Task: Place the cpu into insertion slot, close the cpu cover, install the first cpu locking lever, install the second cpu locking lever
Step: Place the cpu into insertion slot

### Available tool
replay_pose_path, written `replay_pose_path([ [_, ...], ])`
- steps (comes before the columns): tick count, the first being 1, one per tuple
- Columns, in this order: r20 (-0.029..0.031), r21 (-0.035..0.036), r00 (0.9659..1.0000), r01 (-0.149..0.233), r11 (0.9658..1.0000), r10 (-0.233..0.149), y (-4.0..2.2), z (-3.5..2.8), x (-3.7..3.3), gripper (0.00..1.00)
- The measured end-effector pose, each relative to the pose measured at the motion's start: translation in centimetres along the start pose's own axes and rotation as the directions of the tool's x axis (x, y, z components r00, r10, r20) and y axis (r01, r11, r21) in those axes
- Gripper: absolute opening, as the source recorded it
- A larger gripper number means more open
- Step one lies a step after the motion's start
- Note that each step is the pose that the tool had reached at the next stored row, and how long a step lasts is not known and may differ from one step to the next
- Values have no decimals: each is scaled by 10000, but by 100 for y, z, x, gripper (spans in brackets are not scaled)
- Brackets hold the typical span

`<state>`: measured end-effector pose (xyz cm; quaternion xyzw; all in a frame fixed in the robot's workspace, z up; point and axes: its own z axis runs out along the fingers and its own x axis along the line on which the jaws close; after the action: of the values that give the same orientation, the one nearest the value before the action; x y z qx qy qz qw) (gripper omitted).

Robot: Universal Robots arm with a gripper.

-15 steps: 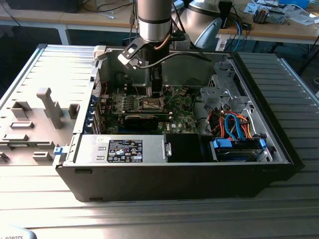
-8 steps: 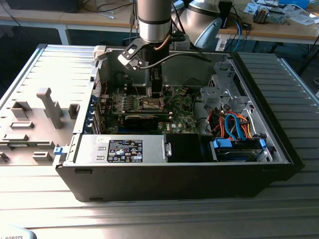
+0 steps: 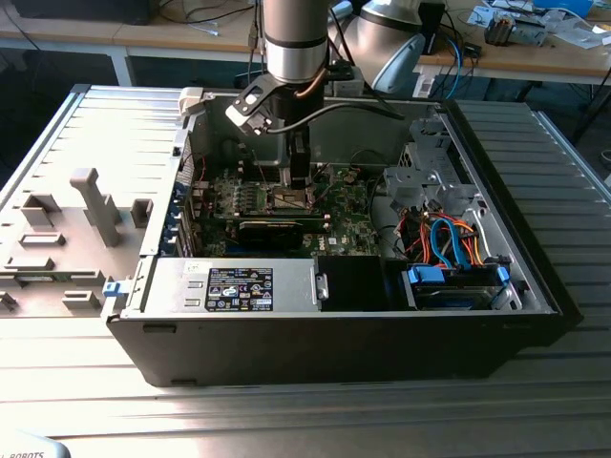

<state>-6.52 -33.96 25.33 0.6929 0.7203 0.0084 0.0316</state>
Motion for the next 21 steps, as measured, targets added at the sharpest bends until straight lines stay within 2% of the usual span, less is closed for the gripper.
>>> replay_pose_path([
  [21,0,0,10000,0,10000,0,-3,44,5,54],
])
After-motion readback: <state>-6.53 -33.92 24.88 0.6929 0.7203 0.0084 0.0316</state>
